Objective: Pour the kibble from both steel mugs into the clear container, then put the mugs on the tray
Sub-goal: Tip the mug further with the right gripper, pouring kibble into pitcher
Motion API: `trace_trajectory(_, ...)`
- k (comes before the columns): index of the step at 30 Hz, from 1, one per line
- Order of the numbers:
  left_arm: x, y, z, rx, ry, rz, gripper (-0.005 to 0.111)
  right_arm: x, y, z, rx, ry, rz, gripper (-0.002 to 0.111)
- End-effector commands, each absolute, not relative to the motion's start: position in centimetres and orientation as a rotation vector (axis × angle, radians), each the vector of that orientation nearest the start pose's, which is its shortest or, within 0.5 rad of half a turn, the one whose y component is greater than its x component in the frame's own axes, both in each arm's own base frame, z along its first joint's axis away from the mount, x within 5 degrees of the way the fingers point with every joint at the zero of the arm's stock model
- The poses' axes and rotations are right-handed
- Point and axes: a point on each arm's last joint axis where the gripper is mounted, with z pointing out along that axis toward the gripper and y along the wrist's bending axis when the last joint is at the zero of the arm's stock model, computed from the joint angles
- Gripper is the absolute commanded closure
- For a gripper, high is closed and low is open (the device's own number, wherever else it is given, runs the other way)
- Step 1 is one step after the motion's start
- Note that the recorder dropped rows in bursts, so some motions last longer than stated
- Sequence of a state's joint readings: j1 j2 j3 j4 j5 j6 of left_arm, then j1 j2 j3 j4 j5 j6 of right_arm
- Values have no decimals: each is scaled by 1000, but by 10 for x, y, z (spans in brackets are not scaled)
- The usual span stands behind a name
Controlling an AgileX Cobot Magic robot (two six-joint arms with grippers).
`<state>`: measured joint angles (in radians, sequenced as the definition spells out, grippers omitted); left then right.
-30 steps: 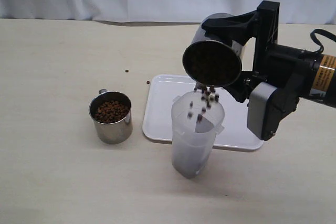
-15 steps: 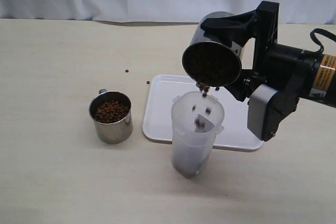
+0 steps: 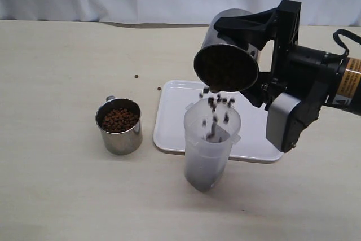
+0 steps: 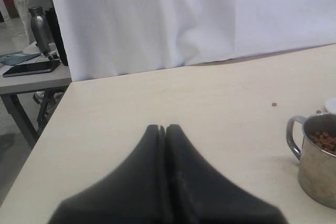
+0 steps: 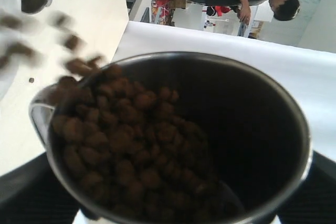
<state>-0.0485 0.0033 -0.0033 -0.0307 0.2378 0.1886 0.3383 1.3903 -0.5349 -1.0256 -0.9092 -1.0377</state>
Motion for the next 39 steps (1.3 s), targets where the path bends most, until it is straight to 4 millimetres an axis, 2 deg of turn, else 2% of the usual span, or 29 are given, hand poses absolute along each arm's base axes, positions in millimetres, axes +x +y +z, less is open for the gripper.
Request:
trace_trajectory(1, 55, -4, 193, 183, 1702, 63, 107, 214, 142, 245, -1658, 256, -480, 103)
trace_trajectory(39, 55, -4, 192, 182, 1706, 61, 107, 212, 143, 248, -1644, 164, -532, 103)
